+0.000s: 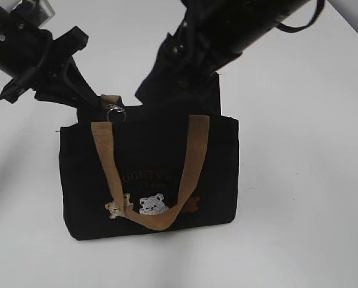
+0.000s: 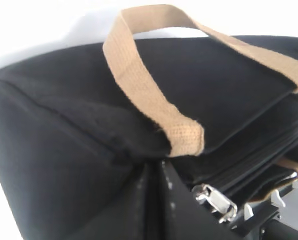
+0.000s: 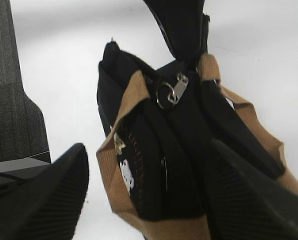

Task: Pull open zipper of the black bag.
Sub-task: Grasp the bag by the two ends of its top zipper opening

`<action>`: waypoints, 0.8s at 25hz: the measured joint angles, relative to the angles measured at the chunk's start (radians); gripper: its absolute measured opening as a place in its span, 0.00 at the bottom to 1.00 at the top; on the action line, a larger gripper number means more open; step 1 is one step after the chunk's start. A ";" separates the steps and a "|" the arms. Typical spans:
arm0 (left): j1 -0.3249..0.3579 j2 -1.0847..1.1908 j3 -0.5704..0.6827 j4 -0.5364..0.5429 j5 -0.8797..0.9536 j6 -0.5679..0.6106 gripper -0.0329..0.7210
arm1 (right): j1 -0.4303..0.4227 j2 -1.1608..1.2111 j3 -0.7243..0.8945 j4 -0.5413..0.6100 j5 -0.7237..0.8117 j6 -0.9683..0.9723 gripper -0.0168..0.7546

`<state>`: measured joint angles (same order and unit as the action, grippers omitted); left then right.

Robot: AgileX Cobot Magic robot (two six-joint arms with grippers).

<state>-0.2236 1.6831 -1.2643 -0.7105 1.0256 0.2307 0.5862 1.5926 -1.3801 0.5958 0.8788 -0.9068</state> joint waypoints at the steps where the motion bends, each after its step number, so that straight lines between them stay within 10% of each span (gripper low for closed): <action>1: -0.002 -0.004 -0.004 0.003 -0.001 0.007 0.05 | 0.007 0.022 -0.026 0.000 -0.002 -0.001 0.74; 16: -0.009 -0.068 -0.028 0.033 0.067 0.017 0.03 | 0.013 0.202 -0.128 -0.001 -0.026 -0.108 0.51; 20: -0.009 -0.068 -0.028 0.114 0.088 -0.025 0.21 | 0.013 0.207 -0.128 -0.001 -0.026 -0.111 0.51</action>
<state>-0.2321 1.6149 -1.2921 -0.5969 1.1138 0.2054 0.5995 1.8000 -1.5077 0.5953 0.8523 -1.0179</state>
